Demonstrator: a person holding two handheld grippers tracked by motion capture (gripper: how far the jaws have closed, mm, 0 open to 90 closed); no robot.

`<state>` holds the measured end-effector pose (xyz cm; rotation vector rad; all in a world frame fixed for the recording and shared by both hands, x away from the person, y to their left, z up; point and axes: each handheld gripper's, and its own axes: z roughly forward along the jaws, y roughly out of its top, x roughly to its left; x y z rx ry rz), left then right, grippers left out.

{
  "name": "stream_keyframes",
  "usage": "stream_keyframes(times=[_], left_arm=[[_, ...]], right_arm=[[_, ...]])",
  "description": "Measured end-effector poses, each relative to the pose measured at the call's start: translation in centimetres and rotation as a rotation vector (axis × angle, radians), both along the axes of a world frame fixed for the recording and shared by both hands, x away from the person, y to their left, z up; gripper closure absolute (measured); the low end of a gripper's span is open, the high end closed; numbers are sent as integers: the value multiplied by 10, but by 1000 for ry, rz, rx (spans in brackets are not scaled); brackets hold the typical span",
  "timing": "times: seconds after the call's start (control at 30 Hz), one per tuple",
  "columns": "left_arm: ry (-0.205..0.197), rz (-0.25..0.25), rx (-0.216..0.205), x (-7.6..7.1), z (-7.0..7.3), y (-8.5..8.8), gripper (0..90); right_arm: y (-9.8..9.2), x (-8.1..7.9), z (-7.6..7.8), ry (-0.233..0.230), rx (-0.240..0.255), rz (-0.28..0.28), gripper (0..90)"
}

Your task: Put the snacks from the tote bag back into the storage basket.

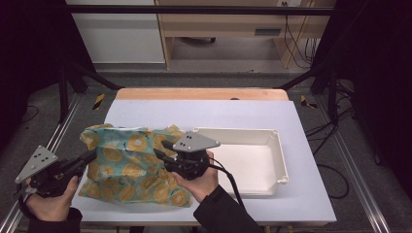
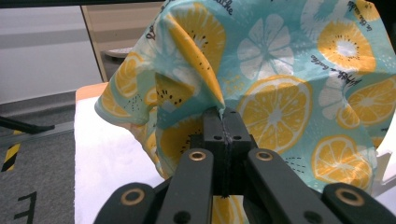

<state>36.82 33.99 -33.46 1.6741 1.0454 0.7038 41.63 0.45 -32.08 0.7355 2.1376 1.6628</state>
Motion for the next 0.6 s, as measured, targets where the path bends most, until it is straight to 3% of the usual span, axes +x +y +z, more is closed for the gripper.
stream_keyframes(times=[0.03,0.13,0.23,0.33,0.5,0.6], left_arm=[[0,-3,-1,0,0,0,900],[-2,-11,-1,-1,0,-1,900],[-2,-14,-6,-1,0,0,900],[-3,-16,-11,-2,0,1,900],[-4,-18,-15,-2,0,0,900],[-6,-20,-18,-3,0,0,900]], right_arm=[[0,5,6,-14,17,-21,527],[3,11,10,-17,27,-34,484],[14,21,7,0,-10,-24,460],[18,23,2,12,-47,-27,587],[14,20,0,40,-69,-21,805],[11,18,2,41,-71,-20,872]])
